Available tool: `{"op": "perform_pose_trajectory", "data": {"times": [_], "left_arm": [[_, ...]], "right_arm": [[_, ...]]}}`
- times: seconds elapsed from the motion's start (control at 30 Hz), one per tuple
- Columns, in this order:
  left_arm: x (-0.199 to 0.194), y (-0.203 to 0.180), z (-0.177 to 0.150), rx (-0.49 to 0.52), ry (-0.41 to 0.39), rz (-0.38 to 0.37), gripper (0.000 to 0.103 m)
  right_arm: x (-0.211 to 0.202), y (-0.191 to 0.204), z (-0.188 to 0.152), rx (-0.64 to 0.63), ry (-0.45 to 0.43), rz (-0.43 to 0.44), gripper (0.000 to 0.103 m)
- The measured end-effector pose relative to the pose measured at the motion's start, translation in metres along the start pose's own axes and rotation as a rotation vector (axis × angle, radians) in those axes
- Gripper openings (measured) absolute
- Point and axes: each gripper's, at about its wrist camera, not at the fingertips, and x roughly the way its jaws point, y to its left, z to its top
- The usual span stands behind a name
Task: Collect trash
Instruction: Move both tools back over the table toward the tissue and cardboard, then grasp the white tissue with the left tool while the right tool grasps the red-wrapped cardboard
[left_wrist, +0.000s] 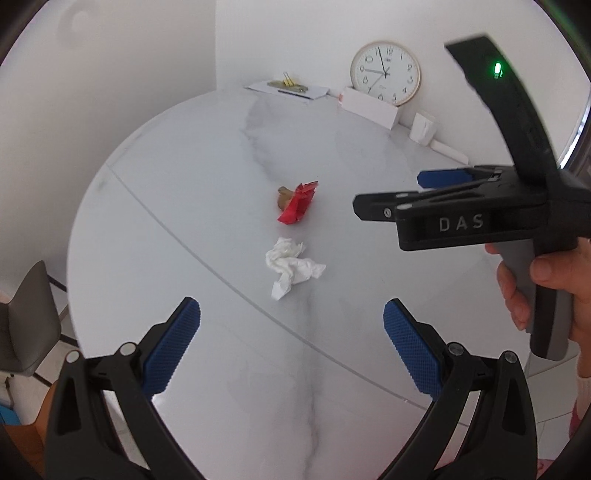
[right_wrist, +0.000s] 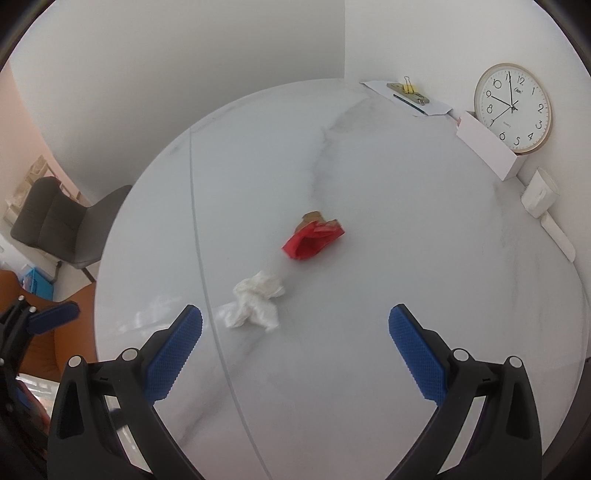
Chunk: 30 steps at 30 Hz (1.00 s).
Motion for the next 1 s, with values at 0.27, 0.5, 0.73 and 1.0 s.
{"op": "perform_pose_trajectory", "data": {"times": [0.27, 0.5, 0.73, 1.0], "left_arm": [[0.091, -0.004, 0.025, 0.009, 0.088, -0.018, 0.092], [0.153, -0.001, 0.037, -0.01, 0.18, -0.035, 0.081], [0.188, 0.0, 0.035, -0.024, 0.264, -0.05, 0.051], [0.179, 0.015, 0.035, -0.097, 0.26, -0.058, 0.022]], "right_arm": [[0.052, -0.031, 0.022, 0.037, 0.05, -0.007, 0.1], [0.095, -0.042, 0.04, 0.033, 0.09, -0.012, 0.1], [0.129, -0.047, 0.055, 0.06, 0.123, -0.003, 0.1], [0.152, -0.048, 0.056, 0.177, 0.156, 0.025, 0.1]]}}
